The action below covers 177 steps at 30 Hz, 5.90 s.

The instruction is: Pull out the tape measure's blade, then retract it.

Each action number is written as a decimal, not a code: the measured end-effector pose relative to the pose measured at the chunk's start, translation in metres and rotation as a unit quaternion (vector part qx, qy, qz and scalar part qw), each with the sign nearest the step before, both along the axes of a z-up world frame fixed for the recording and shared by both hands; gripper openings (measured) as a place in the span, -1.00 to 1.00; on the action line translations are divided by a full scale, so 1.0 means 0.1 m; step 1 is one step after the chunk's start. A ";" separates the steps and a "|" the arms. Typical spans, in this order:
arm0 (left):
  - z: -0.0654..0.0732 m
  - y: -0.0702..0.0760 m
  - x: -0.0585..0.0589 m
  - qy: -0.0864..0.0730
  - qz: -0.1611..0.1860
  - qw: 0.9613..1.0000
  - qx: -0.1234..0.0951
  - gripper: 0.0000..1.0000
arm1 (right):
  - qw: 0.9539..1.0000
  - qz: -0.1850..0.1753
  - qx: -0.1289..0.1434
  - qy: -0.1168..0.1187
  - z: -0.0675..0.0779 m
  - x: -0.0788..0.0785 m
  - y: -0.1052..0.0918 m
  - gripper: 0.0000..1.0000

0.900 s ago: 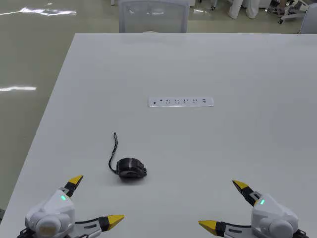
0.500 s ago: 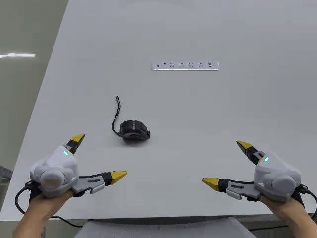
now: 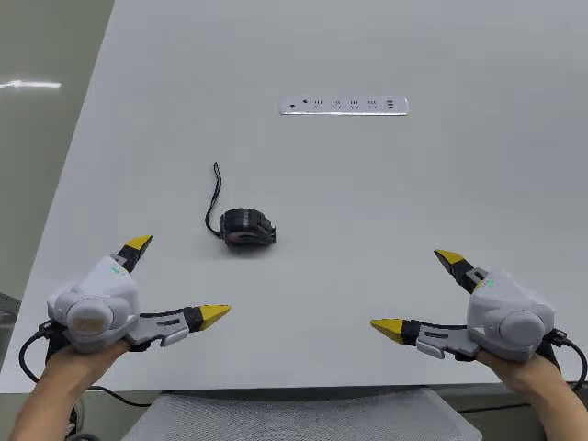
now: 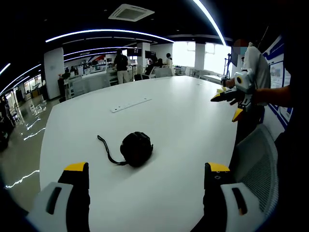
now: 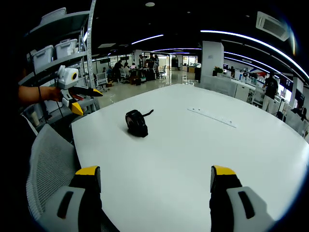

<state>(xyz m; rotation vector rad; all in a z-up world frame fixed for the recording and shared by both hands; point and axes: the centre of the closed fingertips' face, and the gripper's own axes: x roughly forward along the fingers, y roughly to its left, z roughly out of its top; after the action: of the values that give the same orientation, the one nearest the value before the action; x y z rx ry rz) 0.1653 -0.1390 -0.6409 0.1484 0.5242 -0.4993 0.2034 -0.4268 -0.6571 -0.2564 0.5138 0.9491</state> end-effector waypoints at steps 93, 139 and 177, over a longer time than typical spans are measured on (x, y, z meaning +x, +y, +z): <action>-0.94 -0.24 1.24 0.062 -0.312 0.922 0.221 -0.27 | 0.965 0.257 -0.039 -0.046 -0.55 0.83 0.85 0.02; -1.12 -0.25 1.24 0.109 -0.350 0.911 0.187 -0.49 | 0.925 0.380 -0.023 -0.003 -1.21 0.93 2.04 -0.46; -1.12 -0.22 1.27 0.108 -0.340 0.920 0.162 -0.50 | 0.911 0.411 -0.036 0.002 -1.33 0.95 2.21 -0.81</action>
<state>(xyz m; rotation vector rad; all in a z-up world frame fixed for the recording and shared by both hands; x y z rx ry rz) 0.2924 -0.1614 -0.7525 0.6113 0.7708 -1.1157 0.2989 -0.2062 -0.7897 -0.5614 0.4428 1.7533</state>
